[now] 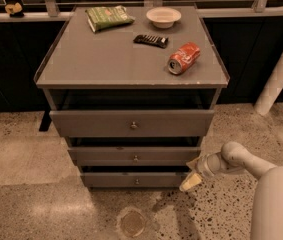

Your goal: Close middle drawer

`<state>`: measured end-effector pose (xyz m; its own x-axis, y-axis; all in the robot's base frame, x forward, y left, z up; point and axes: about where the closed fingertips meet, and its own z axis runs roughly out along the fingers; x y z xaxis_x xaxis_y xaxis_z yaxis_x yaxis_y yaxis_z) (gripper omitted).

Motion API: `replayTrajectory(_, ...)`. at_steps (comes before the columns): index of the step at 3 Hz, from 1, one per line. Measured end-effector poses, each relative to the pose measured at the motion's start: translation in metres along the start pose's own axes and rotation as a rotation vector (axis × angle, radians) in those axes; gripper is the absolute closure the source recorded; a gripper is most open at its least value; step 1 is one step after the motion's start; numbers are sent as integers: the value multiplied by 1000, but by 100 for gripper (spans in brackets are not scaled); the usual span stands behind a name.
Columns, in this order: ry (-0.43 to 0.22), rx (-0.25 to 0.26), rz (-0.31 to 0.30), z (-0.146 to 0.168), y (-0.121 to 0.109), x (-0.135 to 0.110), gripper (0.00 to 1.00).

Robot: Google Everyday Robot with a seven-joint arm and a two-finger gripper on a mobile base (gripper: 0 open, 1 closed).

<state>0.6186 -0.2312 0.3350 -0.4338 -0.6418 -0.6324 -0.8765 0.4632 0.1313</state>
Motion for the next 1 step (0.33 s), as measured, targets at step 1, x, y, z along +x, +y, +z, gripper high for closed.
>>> replayTrajectory(1,0,0,0,0,0,0,0)
